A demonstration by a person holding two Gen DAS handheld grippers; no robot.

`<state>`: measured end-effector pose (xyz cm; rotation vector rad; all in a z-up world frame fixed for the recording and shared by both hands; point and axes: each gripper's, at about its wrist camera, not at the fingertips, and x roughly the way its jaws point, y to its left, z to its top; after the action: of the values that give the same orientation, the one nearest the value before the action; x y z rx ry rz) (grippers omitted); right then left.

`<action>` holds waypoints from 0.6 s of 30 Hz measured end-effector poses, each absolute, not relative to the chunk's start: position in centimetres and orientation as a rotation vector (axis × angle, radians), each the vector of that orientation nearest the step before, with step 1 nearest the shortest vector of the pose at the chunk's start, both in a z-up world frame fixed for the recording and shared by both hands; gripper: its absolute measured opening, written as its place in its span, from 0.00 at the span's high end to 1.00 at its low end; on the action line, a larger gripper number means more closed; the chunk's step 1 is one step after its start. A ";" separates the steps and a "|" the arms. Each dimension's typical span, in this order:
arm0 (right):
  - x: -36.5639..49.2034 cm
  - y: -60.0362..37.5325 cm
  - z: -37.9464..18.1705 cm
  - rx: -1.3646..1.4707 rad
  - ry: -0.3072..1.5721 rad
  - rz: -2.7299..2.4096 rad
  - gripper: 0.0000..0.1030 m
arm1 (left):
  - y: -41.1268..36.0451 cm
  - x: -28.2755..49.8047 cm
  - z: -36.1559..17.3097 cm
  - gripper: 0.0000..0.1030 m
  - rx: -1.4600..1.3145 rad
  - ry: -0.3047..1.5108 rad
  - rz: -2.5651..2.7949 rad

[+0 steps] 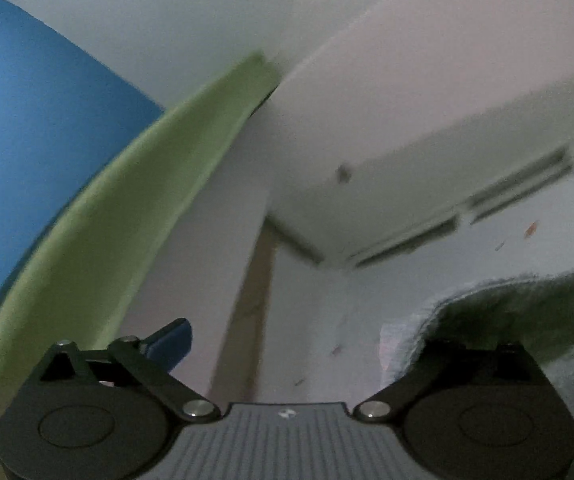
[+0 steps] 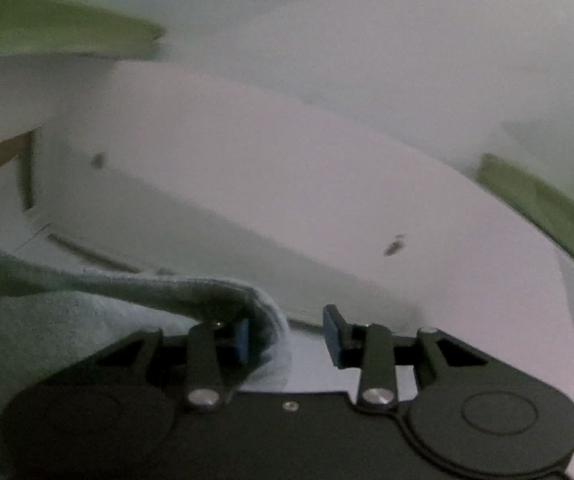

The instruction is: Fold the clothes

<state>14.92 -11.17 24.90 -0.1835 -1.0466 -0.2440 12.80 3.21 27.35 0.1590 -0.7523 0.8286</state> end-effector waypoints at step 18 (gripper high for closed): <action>22.3 -21.8 16.7 -0.261 -0.603 -0.336 0.53 | -2.9 26.0 16.8 0.00 0.122 -0.222 0.284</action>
<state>22.32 -21.77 16.74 -0.2615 -0.6032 -0.3356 26.01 -2.93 16.77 0.1224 -0.2221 0.2841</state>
